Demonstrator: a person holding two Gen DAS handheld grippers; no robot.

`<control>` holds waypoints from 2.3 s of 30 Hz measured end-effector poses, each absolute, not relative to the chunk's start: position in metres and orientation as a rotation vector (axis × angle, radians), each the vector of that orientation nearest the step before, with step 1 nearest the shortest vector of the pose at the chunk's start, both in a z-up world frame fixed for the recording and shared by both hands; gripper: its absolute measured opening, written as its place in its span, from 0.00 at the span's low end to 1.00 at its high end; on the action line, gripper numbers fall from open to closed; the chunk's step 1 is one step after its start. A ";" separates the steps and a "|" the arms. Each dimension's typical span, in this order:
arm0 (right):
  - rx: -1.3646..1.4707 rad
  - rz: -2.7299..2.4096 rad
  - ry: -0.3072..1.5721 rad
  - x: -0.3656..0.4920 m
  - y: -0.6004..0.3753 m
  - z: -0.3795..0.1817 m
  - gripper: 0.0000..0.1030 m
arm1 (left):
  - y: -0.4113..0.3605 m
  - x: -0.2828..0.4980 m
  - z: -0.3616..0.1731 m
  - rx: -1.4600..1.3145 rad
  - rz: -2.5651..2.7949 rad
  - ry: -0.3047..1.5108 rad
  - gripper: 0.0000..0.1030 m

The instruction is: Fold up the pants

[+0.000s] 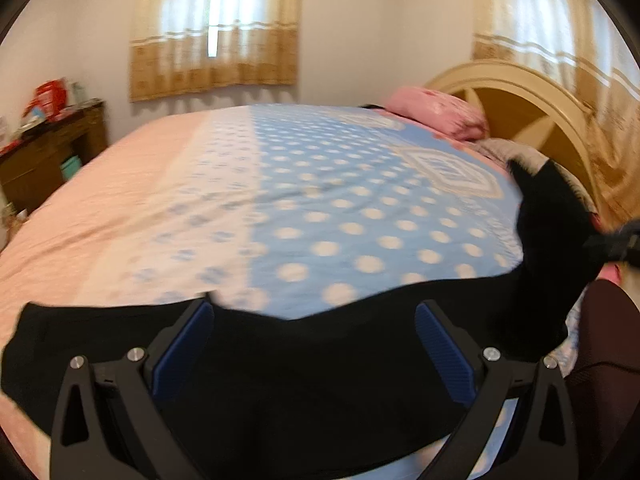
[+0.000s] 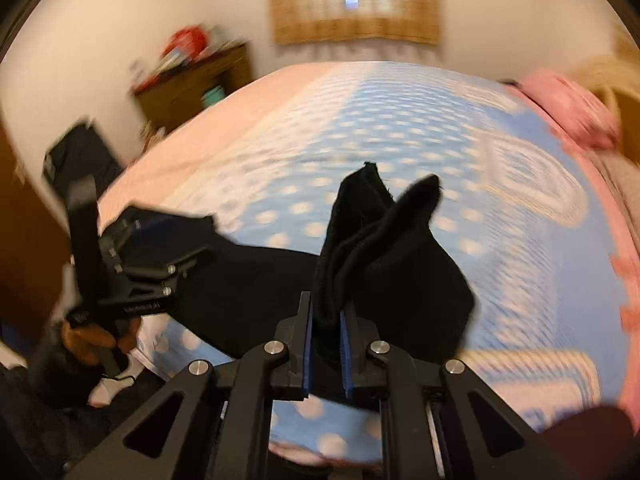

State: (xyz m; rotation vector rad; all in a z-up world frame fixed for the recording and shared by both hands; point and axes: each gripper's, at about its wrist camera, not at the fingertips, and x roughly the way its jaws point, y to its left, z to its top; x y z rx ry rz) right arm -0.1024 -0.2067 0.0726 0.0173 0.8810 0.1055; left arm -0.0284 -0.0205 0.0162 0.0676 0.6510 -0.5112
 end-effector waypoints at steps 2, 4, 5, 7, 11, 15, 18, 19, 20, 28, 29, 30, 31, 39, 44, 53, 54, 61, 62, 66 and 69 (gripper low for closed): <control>-0.028 0.162 0.928 -0.073 -0.165 0.045 0.11 | 0.000 -0.025 0.015 0.055 -0.458 0.650 1.00; -0.034 0.207 0.969 -0.057 -0.135 0.021 0.11 | 0.021 -0.021 0.012 0.049 -0.405 0.651 1.00; -0.047 0.221 0.985 -0.051 -0.120 0.007 0.12 | 0.030 -0.020 0.011 0.046 -0.380 0.653 1.00; -0.086 0.229 1.022 -0.043 -0.093 -0.023 0.14 | 0.046 -0.017 0.007 0.039 -0.341 0.657 1.00; -0.120 0.187 1.035 -0.035 -0.065 -0.066 0.31 | 0.062 -0.011 -0.002 0.040 -0.290 0.667 1.00; -0.137 0.223 0.916 -0.053 -0.044 -0.074 0.71 | 0.068 -0.004 -0.010 0.022 -0.279 0.682 1.00; -0.180 0.311 0.857 -0.067 -0.031 -0.073 0.79 | 0.070 -0.003 -0.012 0.021 -0.278 0.686 1.00; -0.150 0.359 0.830 -0.073 -0.033 -0.066 0.77 | 0.071 -0.004 -0.013 0.023 -0.280 0.686 1.00; -0.099 0.392 0.795 -0.078 -0.040 -0.057 0.77 | 0.071 -0.004 -0.013 0.028 -0.282 0.686 1.00; 0.278 0.150 0.701 -0.049 -0.156 -0.028 0.14 | 0.098 -0.007 -0.017 0.059 -0.230 0.682 1.00; 0.291 0.139 0.735 -0.036 -0.161 -0.039 0.14 | 0.103 -0.007 -0.018 0.057 -0.223 0.689 1.00; 0.304 0.131 0.759 -0.026 -0.162 -0.050 0.14 | 0.108 -0.008 -0.019 0.058 -0.210 0.694 1.00; 0.323 0.152 0.767 -0.017 -0.160 -0.058 0.14 | 0.112 -0.009 -0.020 0.061 -0.200 0.697 1.00; 0.307 0.180 0.757 0.009 -0.129 -0.086 0.14 | 0.143 -0.012 -0.034 0.041 -0.107 0.744 1.00; 0.262 0.218 0.722 -0.011 -0.107 -0.058 0.17 | 0.154 -0.002 -0.039 0.039 0.000 0.780 1.00; 0.238 0.432 0.798 -0.029 -0.036 -0.046 0.17 | 0.171 0.015 -0.058 0.003 0.142 0.845 1.00; 0.231 0.429 0.801 -0.031 -0.034 -0.049 0.17 | 0.172 0.017 -0.061 -0.014 0.143 0.850 1.00; 0.258 0.377 0.850 -0.043 -0.045 -0.062 0.17 | 0.172 0.032 -0.066 -0.099 0.161 0.844 1.00; 0.265 0.373 0.851 -0.042 -0.047 -0.062 0.17 | 0.171 0.034 -0.066 -0.105 0.165 0.841 1.00; 0.281 0.373 0.832 -0.047 -0.050 -0.056 0.17 | 0.170 0.037 -0.066 -0.110 0.162 0.836 0.93; 0.285 0.379 0.810 -0.049 -0.050 -0.049 0.17 | 0.169 0.035 -0.062 -0.110 0.116 0.815 0.42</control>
